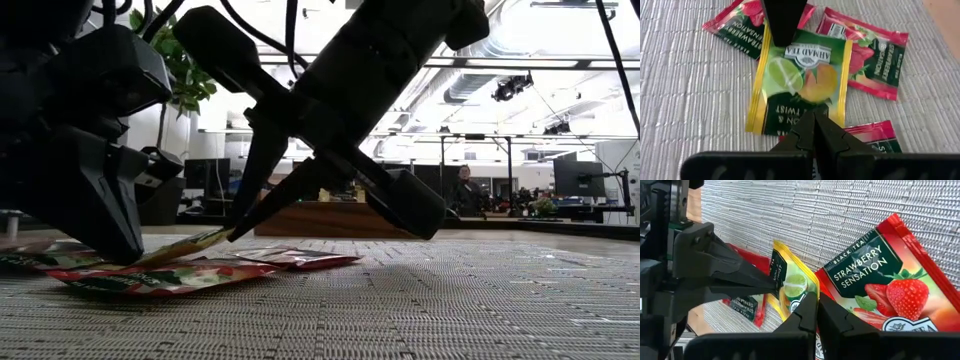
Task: Pick & Place Tea
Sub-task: Put the yellow tea bag into the middle section of the wooden organizer
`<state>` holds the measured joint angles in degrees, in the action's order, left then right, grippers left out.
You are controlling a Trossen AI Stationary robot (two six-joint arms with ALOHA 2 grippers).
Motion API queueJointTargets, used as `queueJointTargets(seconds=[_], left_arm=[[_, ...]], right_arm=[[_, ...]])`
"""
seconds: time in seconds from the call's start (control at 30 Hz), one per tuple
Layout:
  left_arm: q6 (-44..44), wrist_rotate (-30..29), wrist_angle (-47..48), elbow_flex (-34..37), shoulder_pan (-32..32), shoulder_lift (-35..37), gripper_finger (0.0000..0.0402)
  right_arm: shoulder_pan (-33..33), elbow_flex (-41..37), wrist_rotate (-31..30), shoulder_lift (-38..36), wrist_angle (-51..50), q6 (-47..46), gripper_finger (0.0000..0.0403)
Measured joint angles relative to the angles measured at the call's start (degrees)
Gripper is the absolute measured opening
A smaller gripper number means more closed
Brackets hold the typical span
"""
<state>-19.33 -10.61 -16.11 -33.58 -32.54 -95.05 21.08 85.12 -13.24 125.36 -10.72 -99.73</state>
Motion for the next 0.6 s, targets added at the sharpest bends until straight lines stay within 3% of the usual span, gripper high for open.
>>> queueJointTargets(seconds=[0.47, 0.6], left_arm=[[2.9, -1.0, 6.3, 0.1, -0.1, 13.7, 0.0001], [4.0, -3.9, 10.3, 0.0, -0.1, 19.1, 0.0001]], right_arm=[[1.5, 0.0, -3.4, 0.0, -0.9, 1.5, 0.0], [2.6, 0.0, -8.0, 0.0, -0.4, 3.6, 0.0]])
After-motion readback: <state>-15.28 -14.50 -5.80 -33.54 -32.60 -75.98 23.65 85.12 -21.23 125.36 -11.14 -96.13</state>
